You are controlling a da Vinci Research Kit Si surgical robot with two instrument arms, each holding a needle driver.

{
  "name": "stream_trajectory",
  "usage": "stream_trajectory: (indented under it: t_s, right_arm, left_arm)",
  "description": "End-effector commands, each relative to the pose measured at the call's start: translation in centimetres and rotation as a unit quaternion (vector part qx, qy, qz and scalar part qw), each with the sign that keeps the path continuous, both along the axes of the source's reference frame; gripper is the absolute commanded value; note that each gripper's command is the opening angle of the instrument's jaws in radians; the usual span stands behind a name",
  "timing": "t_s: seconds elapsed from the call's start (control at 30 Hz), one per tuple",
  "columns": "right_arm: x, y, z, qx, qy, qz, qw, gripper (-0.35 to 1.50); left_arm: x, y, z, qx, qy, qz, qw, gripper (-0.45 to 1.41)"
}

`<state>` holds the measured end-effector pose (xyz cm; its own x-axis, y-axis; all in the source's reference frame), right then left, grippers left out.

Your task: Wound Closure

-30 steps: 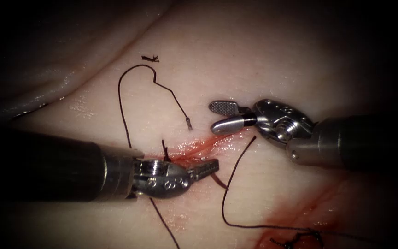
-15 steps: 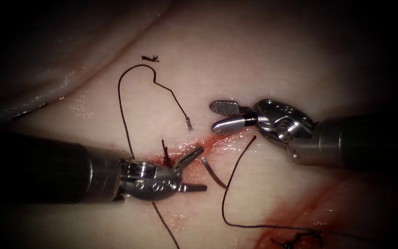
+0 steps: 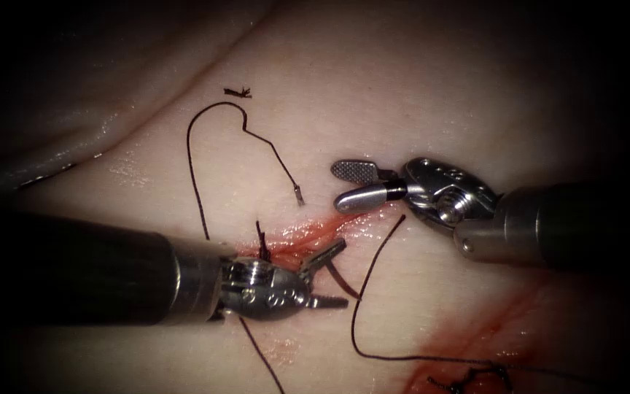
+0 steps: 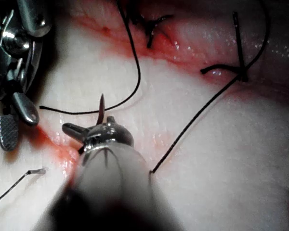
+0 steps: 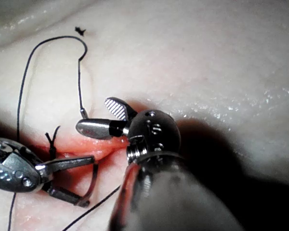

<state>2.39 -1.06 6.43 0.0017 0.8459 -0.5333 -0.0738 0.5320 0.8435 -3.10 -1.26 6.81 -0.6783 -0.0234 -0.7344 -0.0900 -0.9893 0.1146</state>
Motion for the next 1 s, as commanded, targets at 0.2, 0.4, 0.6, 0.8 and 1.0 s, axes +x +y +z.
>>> stream_trajectory:
  t_s: [0.2, 0.4, 0.6, 0.8, 1.0]
  right_arm:
    - [0.10, -0.05, 0.06, 0.000, 0.002, -0.001, 1.000, 1.13]
    - [0.10, -0.05, 0.06, 0.000, 0.001, -0.001, 1.000, 1.11]
    - [0.10, -0.05, 0.06, -0.001, 0.002, -0.002, 1.000, 1.11]
    - [0.10, -0.06, 0.06, -0.001, 0.002, -0.002, 1.000, 1.08]
    - [0.10, -0.06, 0.06, -0.001, 0.002, -0.002, 1.000, 1.03]
  left_arm:
    - [-0.13, 0.01, 0.10, -0.022, -0.011, -0.029, 0.999, 0.54]
    - [-0.12, -0.01, 0.13, -0.025, -0.012, -0.030, 0.999, 0.54]
    - [-0.16, -0.08, 0.18, -0.029, -0.009, -0.033, 0.999, 0.57]
    - [-0.26, -0.13, 0.25, -0.031, -0.006, -0.032, 0.999, 0.64]
    - [-0.24, -0.09, 0.30, -0.030, -0.004, -0.030, 0.999, 0.62]
